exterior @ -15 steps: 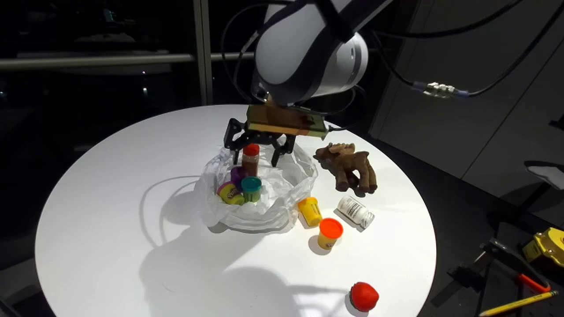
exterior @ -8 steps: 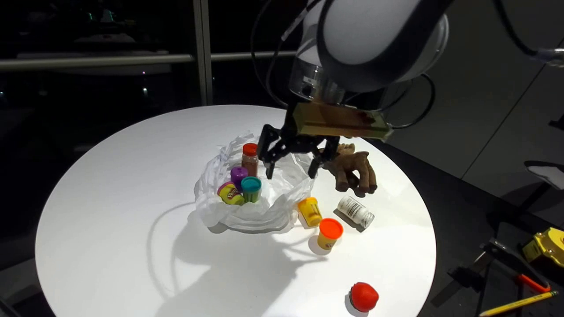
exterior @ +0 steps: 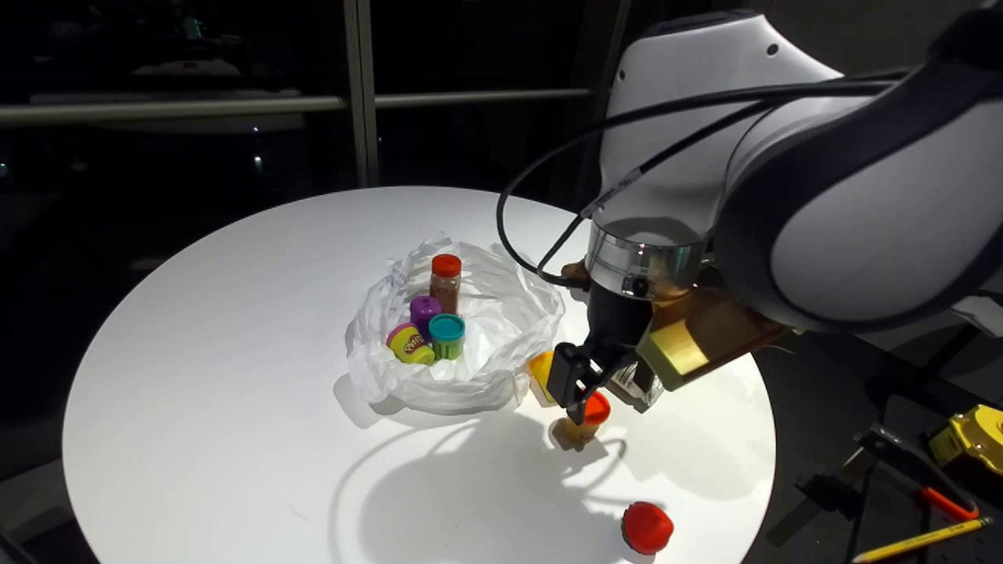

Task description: Put the objects on the table into the plastic bag.

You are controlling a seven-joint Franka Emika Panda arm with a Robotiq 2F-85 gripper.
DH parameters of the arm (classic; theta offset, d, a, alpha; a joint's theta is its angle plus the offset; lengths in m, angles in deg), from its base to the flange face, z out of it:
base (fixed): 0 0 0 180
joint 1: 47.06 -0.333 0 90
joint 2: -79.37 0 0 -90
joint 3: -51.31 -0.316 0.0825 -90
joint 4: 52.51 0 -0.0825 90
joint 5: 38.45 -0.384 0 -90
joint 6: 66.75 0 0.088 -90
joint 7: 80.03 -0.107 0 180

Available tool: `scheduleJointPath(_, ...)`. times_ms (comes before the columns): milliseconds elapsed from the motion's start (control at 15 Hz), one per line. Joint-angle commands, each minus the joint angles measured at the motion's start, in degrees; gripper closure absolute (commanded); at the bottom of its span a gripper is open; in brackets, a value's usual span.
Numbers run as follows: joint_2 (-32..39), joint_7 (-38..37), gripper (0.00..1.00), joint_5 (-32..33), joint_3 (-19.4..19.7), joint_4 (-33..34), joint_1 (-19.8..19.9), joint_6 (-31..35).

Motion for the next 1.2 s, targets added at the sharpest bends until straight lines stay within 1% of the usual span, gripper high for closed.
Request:
scheduleJointPath(0, 0.4, -3.1, 0.0, 5.2, 1.7, -0.9, -1.3, 1.9)
scheduleJointPath(200, 2.4, -0.7, 0.0, 2.5, -0.1, -0.1, 0.8, 3.3)
scheduleJointPath(667, 7.0, 1.1, 0.0, -0.6, -0.1, 1.7, 2.0, 7.1)
scheduleJointPath(733, 7.7, 1.3, 0.25, -1.1, 0.1, 2.1, 2.0, 7.7)
scheduleJointPath(800, 8.3, 1.8, 0.27, -1.8, 0.2, 2.6, 2.1, 8.0)
scheduleJointPath(867, 8.7, 2.1, 0.33, -2.1, 0.3, 3.1, 2.0, 8.2)
scheduleJointPath(933, 9.3, 2.5, 0.44, -2.6, 0.5, 3.6, 1.9, 8.4)
scheduleJointPath(1067, 10.0, 3.2, 0.58, -3.3, 0.7, 4.4, 1.7, 8.6)
scheduleJointPath(1133, 10.1, 3.6, 0.66, -3.5, 0.7, 4.6, 1.7, 8.7)
